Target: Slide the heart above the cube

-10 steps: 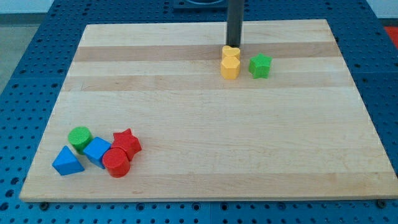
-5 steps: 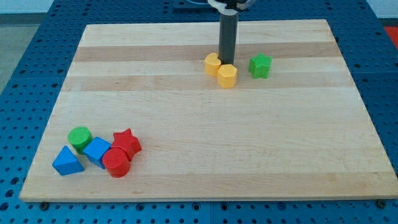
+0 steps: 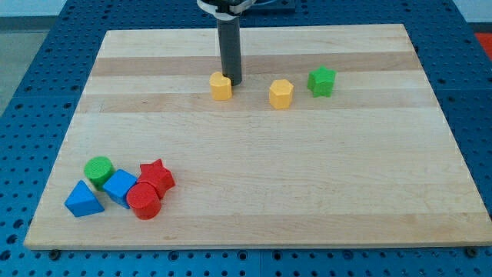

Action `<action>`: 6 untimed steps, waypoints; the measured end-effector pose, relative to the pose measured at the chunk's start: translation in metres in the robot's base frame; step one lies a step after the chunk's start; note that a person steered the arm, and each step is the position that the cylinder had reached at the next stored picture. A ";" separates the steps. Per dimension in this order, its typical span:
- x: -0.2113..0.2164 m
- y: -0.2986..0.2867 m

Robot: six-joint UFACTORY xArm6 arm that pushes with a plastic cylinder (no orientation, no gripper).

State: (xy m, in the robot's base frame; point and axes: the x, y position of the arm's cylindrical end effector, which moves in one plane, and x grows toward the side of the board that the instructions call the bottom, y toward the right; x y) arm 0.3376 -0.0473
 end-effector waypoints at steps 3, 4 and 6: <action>0.054 -0.050; 0.079 -0.072; 0.092 -0.094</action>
State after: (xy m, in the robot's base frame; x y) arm 0.4295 -0.1415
